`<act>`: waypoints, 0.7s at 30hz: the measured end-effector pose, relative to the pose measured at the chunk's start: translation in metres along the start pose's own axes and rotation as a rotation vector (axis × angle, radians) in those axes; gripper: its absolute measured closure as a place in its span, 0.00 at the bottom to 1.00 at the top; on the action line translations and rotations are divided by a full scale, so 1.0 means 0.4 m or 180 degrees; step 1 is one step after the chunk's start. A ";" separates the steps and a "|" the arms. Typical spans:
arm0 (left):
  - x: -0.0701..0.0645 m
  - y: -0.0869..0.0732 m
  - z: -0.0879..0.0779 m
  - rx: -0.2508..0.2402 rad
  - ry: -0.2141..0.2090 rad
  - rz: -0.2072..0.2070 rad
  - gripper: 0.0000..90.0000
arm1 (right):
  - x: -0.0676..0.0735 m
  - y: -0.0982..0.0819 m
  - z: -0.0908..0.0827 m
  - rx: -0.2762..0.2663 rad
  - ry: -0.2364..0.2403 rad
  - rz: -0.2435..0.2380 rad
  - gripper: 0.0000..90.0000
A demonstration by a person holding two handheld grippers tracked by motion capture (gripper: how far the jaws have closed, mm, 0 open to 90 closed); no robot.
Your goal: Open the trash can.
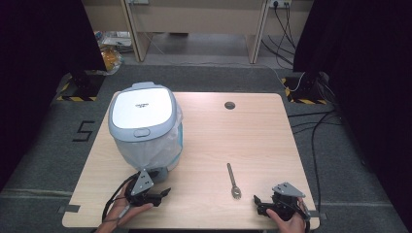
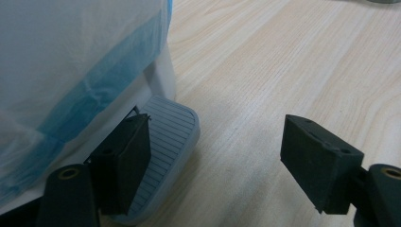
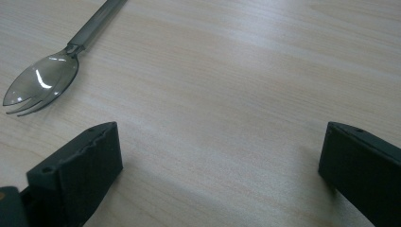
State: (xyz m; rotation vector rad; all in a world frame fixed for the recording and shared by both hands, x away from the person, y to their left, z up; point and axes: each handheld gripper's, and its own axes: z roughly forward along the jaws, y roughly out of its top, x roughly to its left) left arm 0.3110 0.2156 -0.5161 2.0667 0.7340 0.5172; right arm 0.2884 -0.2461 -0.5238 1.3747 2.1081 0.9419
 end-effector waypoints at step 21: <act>-0.002 -0.009 0.018 0.0216 -0.0017 0.0139 0.31 | 0.000 0.000 0.000 0.0002 0.0000 -0.0005 0.00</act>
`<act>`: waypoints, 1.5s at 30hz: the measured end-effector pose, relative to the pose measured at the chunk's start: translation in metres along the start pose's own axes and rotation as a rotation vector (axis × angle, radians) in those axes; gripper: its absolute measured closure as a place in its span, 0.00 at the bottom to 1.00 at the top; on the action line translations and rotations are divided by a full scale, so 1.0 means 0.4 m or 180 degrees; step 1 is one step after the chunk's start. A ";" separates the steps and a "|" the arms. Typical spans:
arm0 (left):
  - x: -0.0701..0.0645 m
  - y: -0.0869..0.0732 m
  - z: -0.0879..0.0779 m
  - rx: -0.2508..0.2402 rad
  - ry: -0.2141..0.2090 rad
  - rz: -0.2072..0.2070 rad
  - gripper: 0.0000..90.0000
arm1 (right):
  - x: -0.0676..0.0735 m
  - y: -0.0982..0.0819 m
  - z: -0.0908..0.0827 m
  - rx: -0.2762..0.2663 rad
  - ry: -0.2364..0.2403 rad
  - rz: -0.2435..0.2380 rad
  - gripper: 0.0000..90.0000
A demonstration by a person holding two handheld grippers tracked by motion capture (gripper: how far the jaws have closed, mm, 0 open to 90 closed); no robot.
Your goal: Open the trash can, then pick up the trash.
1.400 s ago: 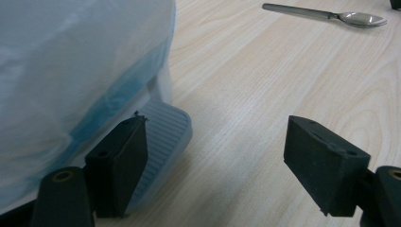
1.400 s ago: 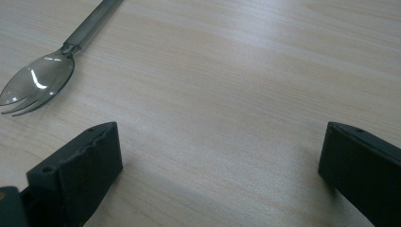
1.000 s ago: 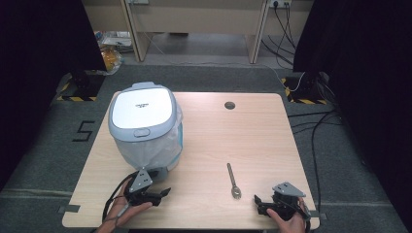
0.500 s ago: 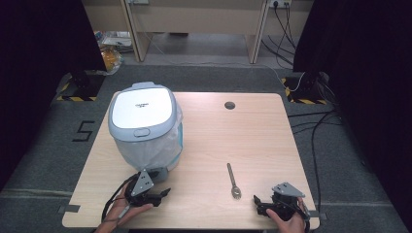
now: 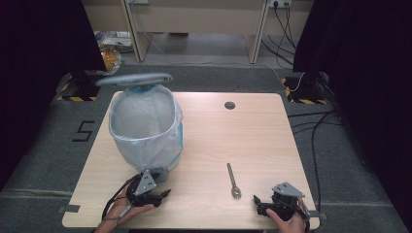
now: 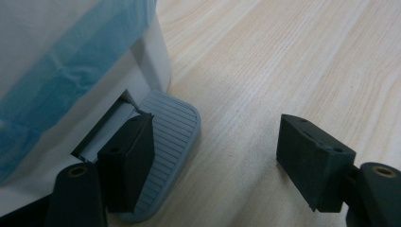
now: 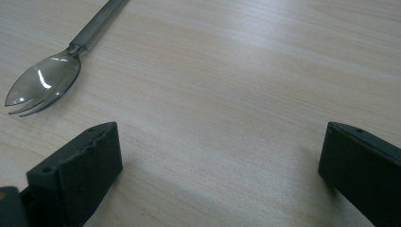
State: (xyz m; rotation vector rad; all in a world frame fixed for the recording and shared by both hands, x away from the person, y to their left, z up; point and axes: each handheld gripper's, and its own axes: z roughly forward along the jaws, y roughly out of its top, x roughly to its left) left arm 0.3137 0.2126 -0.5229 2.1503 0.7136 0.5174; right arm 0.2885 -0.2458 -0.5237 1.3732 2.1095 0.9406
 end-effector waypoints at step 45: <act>0.002 -0.001 0.000 -0.0016 -0.0020 -0.0018 0.31 | 0.064 0.093 -0.004 -0.0406 0.0397 -0.0158 0.23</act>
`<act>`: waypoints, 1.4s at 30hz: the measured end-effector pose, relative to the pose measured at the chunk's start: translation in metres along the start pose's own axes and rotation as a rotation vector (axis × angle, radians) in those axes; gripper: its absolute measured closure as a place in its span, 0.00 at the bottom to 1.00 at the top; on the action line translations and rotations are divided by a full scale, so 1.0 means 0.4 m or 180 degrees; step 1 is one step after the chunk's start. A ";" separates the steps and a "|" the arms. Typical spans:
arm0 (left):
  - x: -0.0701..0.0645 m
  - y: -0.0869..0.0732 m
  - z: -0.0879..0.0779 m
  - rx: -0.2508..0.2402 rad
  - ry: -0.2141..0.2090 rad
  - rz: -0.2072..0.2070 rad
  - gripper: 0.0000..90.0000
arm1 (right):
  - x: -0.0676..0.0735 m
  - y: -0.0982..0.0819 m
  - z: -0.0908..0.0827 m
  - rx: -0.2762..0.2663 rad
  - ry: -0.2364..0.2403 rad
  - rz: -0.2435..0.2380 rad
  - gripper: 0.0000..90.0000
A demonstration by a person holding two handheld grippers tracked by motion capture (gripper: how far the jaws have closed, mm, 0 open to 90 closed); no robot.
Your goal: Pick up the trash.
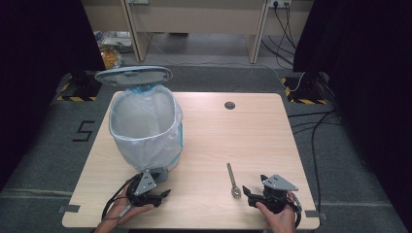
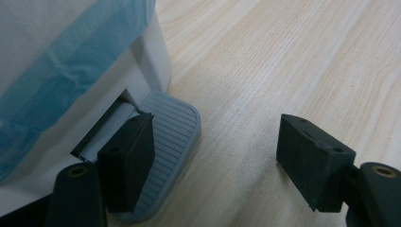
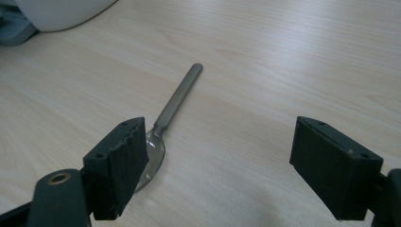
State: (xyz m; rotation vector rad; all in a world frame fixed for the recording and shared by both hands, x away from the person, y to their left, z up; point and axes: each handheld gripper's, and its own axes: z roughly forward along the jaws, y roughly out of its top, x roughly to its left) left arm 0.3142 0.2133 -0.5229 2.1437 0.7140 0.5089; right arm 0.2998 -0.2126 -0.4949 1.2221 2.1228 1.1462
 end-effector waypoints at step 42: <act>-0.001 -0.001 0.000 0.0003 0.0016 0.0038 0.33 | 0.088 0.029 0.142 0.0328 0.0166 -0.0179 0.88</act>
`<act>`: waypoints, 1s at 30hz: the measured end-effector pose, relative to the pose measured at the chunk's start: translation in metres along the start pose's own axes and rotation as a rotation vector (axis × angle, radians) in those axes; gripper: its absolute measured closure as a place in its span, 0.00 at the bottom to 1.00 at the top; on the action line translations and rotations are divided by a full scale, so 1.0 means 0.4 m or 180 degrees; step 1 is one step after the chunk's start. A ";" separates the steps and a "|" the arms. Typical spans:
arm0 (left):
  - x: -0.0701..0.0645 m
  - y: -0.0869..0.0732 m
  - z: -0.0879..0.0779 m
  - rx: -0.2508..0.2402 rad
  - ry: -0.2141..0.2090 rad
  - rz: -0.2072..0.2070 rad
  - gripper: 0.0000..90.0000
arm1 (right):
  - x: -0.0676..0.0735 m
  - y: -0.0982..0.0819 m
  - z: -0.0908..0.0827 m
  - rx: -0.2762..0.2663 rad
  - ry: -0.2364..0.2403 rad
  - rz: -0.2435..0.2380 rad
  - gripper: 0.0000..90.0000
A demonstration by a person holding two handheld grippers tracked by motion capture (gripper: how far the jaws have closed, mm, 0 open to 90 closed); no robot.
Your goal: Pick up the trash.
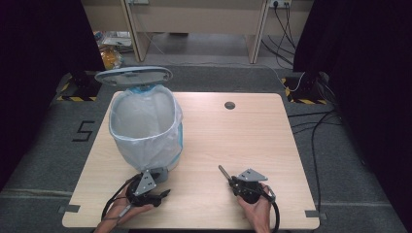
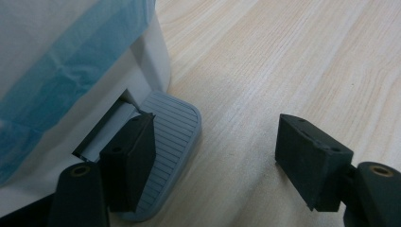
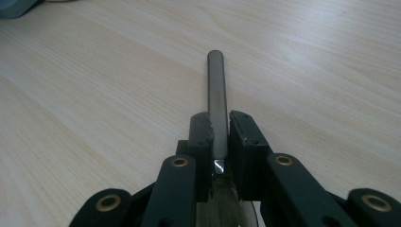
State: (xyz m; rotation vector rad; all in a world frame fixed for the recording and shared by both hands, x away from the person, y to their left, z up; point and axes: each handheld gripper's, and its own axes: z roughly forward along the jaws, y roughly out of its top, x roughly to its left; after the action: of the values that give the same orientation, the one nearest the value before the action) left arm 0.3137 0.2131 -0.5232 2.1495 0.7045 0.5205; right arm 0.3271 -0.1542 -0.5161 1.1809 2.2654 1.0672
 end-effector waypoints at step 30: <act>0.001 0.000 0.000 -0.0005 0.0000 0.0003 0.33 | -0.023 0.221 -0.159 -0.0987 -0.0004 -0.0175 0.88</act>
State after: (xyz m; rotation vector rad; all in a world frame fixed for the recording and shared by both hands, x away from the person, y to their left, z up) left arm 0.3139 0.2136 -0.5232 2.1484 0.7032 0.5215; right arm 0.3402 -0.1587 -0.4078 0.9853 2.0248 1.3361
